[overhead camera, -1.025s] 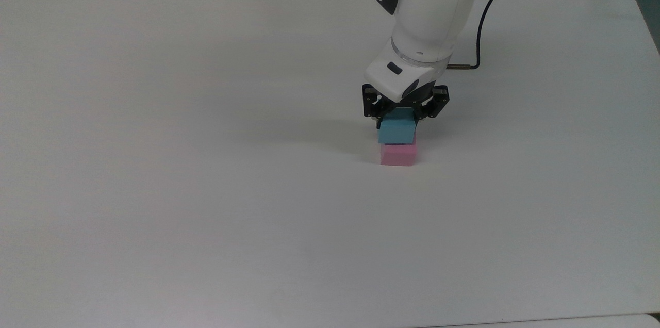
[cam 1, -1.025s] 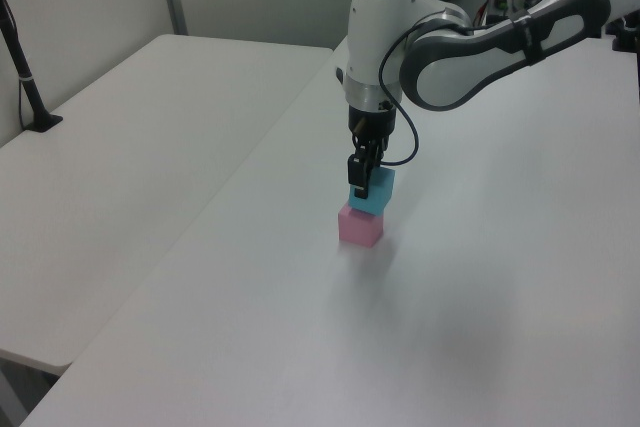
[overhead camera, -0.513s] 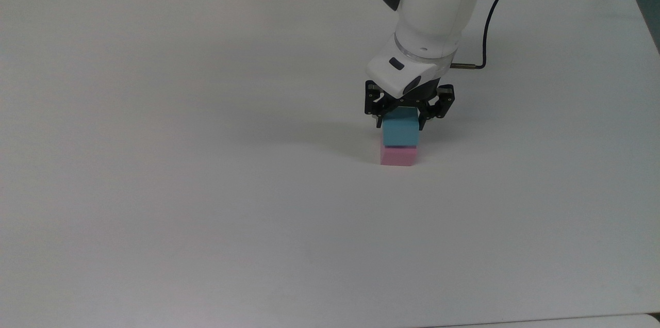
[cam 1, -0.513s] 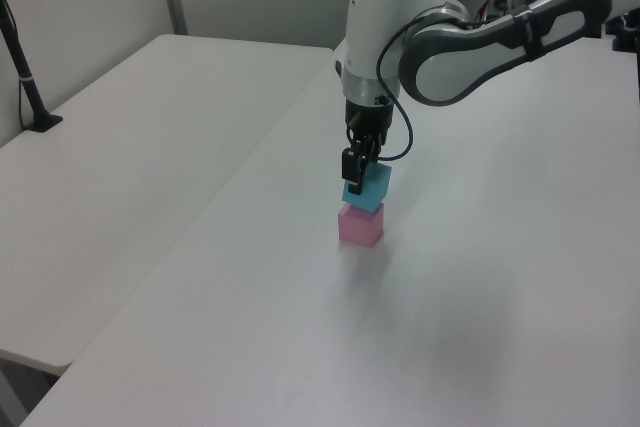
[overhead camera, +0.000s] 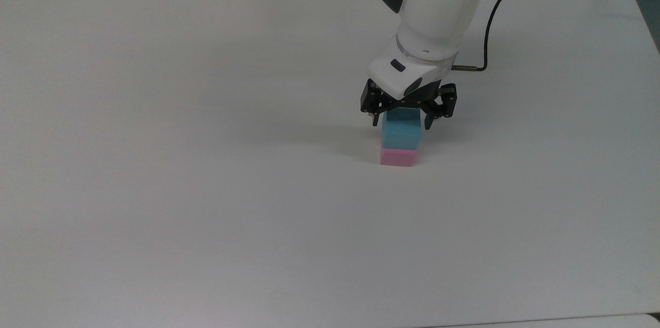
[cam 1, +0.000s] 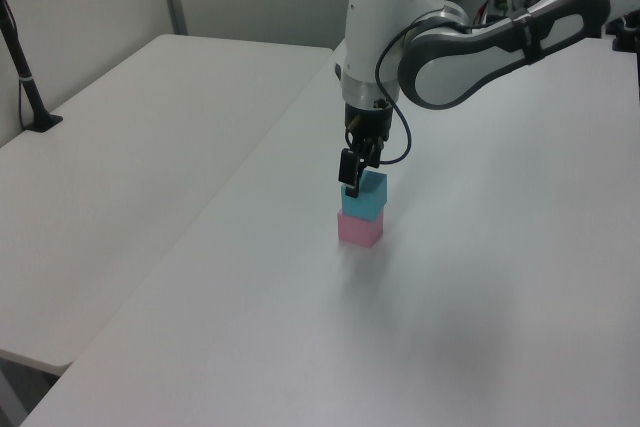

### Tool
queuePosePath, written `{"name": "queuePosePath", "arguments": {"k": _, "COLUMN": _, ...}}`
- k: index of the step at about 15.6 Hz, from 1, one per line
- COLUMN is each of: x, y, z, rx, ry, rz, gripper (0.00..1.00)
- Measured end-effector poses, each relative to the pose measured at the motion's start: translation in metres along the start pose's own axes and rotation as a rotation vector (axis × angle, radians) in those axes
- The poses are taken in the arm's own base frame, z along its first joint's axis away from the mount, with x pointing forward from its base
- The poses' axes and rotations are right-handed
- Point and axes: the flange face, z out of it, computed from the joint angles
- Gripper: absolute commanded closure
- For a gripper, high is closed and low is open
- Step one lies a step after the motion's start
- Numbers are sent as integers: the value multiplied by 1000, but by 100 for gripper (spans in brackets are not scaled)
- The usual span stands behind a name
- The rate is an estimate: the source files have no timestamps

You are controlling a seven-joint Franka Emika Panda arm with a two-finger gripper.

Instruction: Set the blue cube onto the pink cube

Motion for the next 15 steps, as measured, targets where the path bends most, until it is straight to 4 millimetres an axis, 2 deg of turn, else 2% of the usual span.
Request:
{"name": "queuePosePath", "arguments": {"k": 2, "x": 2, "y": 5, "z": -22, "rx": 9, "ry": 17, "rz": 7, "gripper": 0}}
{"name": "queuePosePath", "arguments": {"k": 4, "x": -3, "y": 27, "z": -61, "rx": -5, "ry": -15, "rz": 23, "gripper": 0}}
{"name": "queuePosePath", "arguments": {"k": 6, "x": -11, "y": 71, "z": -111, "rx": -8, "ry": -63, "rz": 27, "gripper": 0}}
{"name": "queuePosePath", "arguments": {"k": 8, "x": -26, "y": 128, "z": -156, "rx": 11, "ry": -118, "rz": -23, "gripper": 0}}
{"name": "queuePosePath", "arguments": {"k": 9, "x": -34, "y": 156, "z": -172, "rx": 21, "ry": -137, "rz": -50, "gripper": 0}}
{"name": "queuePosePath", "arguments": {"k": 10, "x": -42, "y": 185, "z": -186, "rx": 29, "ry": -142, "rz": -68, "gripper": 0}}
{"name": "queuePosePath", "arguments": {"k": 12, "x": -56, "y": 234, "z": -200, "rx": 39, "ry": -136, "rz": -70, "gripper": 0}}
{"name": "queuePosePath", "arguments": {"k": 14, "x": -66, "y": 269, "z": -206, "rx": 43, "ry": -132, "rz": -44, "gripper": 0}}
{"name": "queuePosePath", "arguments": {"k": 15, "x": -69, "y": 279, "z": -207, "rx": 42, "ry": -133, "rz": -29, "gripper": 0}}
